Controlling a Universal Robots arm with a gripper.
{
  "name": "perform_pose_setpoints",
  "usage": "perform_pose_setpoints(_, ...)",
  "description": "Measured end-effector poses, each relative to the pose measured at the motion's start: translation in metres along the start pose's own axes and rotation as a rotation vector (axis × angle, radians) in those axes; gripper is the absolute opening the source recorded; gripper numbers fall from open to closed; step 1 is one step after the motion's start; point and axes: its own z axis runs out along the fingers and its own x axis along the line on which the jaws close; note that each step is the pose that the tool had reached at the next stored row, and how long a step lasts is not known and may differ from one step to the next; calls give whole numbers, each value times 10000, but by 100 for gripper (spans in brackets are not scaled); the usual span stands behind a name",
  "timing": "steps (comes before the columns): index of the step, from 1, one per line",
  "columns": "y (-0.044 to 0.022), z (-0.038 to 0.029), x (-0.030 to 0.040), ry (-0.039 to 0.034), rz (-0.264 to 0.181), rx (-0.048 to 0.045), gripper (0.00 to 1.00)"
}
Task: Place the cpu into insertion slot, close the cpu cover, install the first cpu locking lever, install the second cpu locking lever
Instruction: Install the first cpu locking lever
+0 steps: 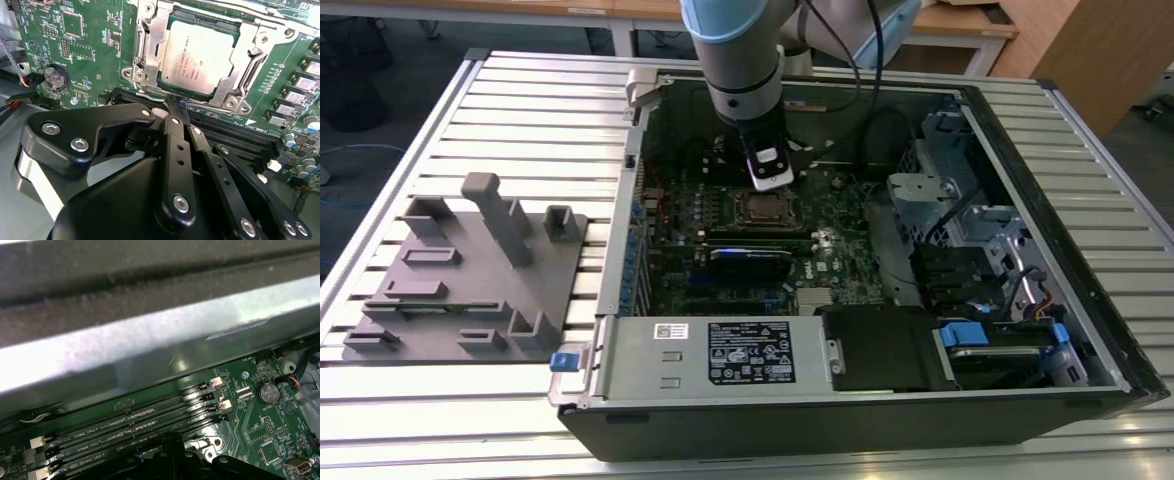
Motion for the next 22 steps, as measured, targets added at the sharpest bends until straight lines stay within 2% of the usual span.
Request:
perform_pose_setpoints(7,-10,-7,34,-15,-2,-9,10)
perform_pose_setpoints(17,-10,-10,34,-29,50,4,10)
perform_pose_setpoints(22,2,-55,27,-33,66,6,10)
